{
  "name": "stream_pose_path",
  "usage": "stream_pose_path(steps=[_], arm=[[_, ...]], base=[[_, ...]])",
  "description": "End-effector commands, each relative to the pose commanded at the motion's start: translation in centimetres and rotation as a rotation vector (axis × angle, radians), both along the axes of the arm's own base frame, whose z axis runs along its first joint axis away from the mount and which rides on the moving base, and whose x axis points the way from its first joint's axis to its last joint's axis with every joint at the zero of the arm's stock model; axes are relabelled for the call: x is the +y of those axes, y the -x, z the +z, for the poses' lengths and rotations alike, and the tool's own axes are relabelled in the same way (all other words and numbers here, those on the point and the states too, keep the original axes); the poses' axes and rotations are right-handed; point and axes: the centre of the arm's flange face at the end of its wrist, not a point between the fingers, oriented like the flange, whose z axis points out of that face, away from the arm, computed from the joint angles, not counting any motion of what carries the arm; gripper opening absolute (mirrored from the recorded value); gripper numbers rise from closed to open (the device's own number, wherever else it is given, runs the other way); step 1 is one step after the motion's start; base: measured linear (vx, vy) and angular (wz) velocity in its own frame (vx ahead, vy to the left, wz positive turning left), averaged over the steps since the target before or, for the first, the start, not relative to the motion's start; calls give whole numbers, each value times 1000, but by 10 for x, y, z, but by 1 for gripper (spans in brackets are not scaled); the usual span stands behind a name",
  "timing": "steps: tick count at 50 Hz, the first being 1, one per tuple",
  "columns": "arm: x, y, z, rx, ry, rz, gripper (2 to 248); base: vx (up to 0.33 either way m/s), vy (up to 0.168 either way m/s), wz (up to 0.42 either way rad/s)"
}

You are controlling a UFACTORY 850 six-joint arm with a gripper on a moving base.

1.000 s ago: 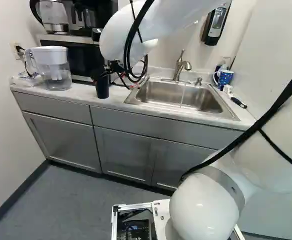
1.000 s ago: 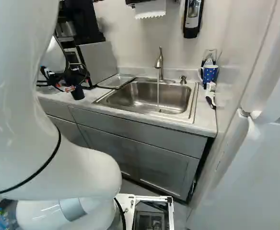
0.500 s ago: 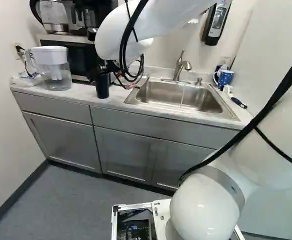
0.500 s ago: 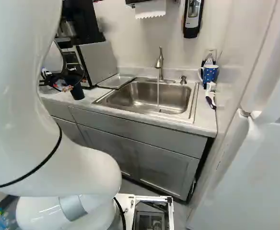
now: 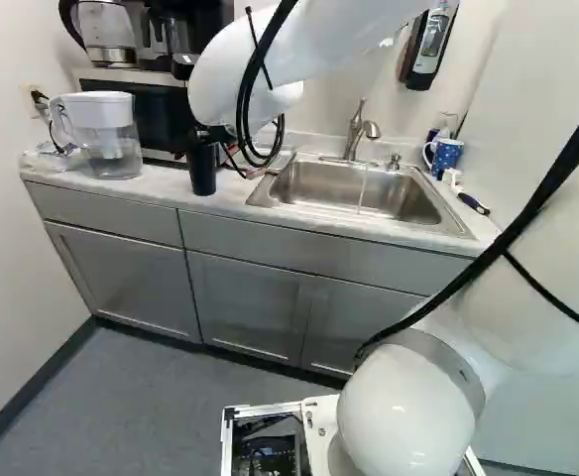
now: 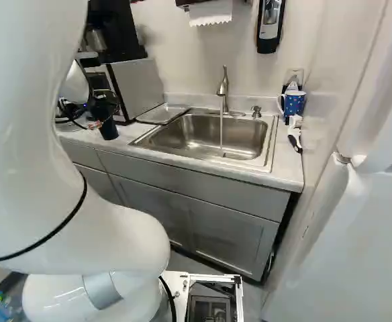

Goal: Rinse the cup and place it in the tray

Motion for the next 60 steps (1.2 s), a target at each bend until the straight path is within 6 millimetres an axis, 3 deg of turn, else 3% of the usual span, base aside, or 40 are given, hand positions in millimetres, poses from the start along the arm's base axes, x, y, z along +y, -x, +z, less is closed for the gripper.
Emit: stream_pose_path(steps=[14, 60], arm=[[2, 4, -11, -31, -20, 9, 247], [13, -12, -43, -127, -82, 9, 247]], base=[[0, 0, 0], [0, 0, 0]])
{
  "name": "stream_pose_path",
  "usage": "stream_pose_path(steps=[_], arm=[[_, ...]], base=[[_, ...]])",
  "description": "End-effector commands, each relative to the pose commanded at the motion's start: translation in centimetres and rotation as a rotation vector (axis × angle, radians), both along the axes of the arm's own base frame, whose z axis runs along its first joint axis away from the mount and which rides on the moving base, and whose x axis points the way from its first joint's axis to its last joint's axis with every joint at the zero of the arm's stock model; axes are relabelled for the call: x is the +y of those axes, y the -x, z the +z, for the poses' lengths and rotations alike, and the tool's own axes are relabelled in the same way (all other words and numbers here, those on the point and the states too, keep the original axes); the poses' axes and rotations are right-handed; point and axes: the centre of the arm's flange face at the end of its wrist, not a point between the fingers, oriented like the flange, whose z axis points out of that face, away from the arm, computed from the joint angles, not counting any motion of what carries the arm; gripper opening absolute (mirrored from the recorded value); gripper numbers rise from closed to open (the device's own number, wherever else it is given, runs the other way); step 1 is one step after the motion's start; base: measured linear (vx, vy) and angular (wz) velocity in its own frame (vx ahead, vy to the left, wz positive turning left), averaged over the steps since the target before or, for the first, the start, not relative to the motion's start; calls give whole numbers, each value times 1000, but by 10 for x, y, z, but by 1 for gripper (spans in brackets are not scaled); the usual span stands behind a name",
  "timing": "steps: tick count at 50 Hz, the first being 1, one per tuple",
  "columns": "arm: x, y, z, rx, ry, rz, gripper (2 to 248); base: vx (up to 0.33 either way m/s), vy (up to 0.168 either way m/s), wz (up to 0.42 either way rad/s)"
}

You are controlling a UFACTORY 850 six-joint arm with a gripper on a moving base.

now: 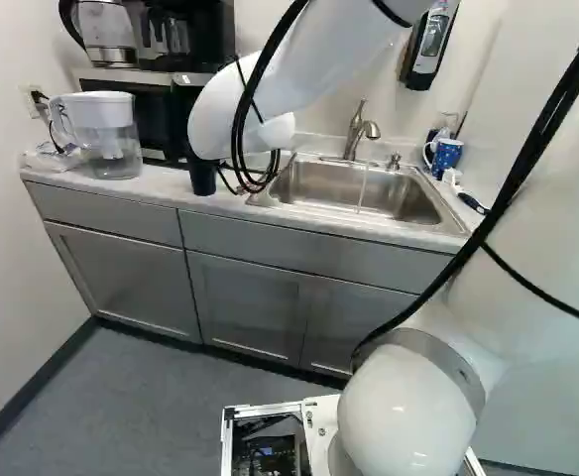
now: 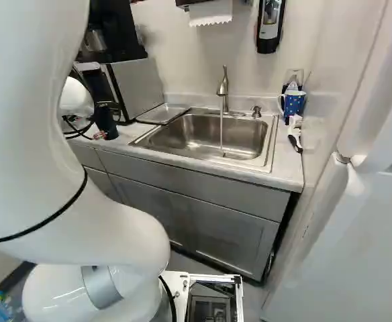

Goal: Rinse the cup and place it in the tray

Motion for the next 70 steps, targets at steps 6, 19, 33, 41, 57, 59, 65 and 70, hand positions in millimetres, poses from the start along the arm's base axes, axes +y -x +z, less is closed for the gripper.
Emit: stream_pose_path(steps=[6, 19, 33, 41, 57, 59, 65, 70], arm=[[1, -2, -4, -13, -8, 0, 247], [3, -5, -14, -34, -22, 0, 247], [5, -8, -25, -40, -26, 0, 247], [7, -10, -32, -41, -27, 0, 247], [9, -13, -46, -42, -27, 0, 247], [9, -13, -48, -43, -28, 0, 247], [10, -14, -53, -47, -31, 1, 247], [10, -15, -54, -58, -38, 1, 247]], base=[[0, 0, 0], [0, 0, 0], [0, 0, 0], [0, 0, 0], [0, 0, 0], [0, 0, 0], [0, 0, 0], [0, 0, 0]])
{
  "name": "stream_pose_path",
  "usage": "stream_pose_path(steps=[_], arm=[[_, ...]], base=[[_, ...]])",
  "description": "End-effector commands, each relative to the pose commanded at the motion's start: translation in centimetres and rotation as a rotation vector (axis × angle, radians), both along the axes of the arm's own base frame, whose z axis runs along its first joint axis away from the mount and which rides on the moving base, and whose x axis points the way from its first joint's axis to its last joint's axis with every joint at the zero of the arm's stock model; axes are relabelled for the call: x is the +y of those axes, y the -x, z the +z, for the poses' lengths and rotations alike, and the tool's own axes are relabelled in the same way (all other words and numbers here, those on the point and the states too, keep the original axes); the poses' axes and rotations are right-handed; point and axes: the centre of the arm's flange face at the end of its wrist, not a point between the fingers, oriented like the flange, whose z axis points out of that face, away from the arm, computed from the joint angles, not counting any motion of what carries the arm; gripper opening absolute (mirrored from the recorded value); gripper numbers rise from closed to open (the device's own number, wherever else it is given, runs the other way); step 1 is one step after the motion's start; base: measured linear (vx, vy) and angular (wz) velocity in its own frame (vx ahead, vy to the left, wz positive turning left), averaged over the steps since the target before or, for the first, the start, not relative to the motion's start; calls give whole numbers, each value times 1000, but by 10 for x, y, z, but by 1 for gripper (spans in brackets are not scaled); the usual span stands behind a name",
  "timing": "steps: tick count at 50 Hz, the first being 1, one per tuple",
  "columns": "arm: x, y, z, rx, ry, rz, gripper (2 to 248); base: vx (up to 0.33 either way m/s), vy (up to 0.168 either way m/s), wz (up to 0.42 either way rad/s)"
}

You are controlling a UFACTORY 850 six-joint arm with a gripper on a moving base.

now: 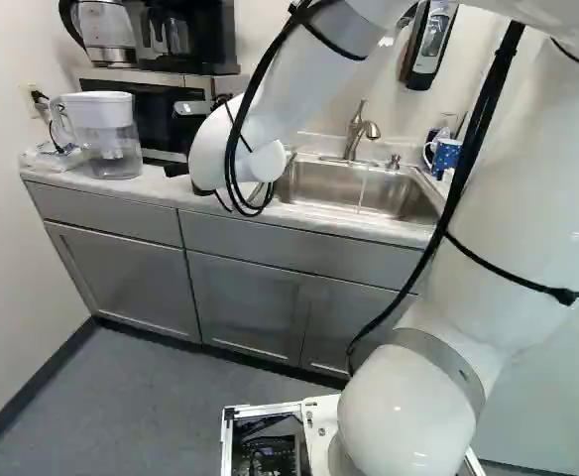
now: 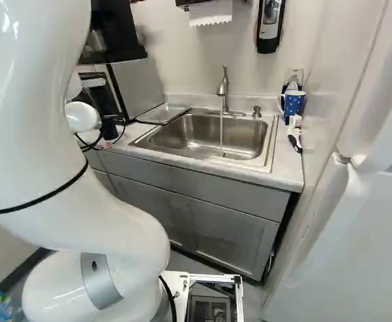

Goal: Rinse the cup and place it in the tray

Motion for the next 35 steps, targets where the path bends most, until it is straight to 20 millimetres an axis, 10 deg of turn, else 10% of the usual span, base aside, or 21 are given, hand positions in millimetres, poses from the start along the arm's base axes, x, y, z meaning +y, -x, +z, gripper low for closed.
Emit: stream_pose_path(steps=[35], arm=[[0, -1, 2, -21, -14, 0, 222]], base=[[0, 0, 0]])
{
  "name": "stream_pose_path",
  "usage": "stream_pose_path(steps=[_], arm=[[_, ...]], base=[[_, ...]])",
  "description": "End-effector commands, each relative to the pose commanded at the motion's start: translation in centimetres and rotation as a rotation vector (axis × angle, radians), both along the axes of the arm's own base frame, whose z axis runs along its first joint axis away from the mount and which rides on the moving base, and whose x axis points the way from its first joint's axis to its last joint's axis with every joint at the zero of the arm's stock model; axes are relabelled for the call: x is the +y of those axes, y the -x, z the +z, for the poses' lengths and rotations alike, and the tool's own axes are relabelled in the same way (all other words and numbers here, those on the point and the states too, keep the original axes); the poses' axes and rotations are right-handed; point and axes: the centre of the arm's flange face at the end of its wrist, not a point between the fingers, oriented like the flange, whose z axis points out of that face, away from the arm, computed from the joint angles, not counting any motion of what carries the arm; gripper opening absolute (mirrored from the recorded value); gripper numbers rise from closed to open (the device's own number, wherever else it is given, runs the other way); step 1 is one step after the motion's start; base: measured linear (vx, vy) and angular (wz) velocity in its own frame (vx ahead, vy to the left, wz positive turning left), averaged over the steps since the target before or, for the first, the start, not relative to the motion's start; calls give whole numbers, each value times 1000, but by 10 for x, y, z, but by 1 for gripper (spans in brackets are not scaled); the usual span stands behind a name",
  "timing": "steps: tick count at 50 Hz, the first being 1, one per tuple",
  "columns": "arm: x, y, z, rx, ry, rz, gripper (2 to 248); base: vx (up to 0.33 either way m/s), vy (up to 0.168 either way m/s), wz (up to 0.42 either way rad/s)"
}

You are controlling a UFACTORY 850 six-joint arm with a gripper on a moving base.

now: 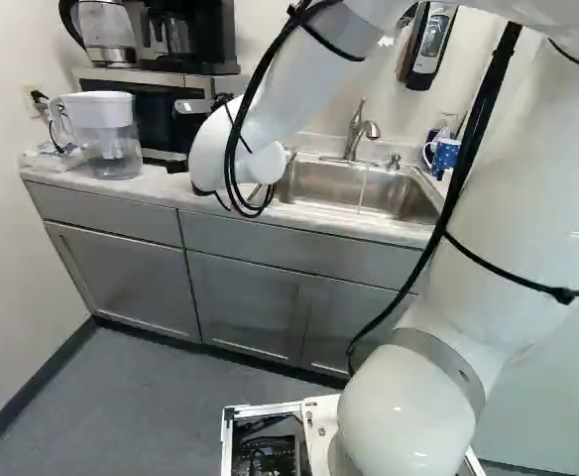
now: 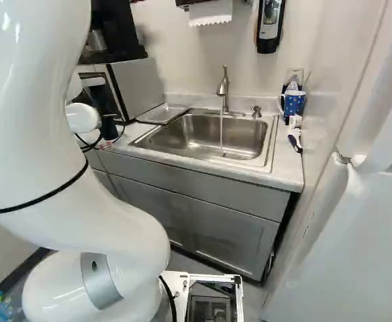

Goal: Rinse the cup and place it in the tray

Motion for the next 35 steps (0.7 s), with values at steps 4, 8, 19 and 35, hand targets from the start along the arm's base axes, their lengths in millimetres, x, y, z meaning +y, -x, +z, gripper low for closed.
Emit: stream_pose_path(steps=[4, 8, 19, 35], arm=[[0, 0, 0, 0, 0, 0, 184], [0, 0, 0, 0, 0, 0, 184], [0, 0, 0, 0, 0, 0, 123], [-10, 3, 8, -14, -9, -16, 123]], base=[[0, 0, 0], [0, 0, 0], [0, 0, 0], [0, 0, 0]])
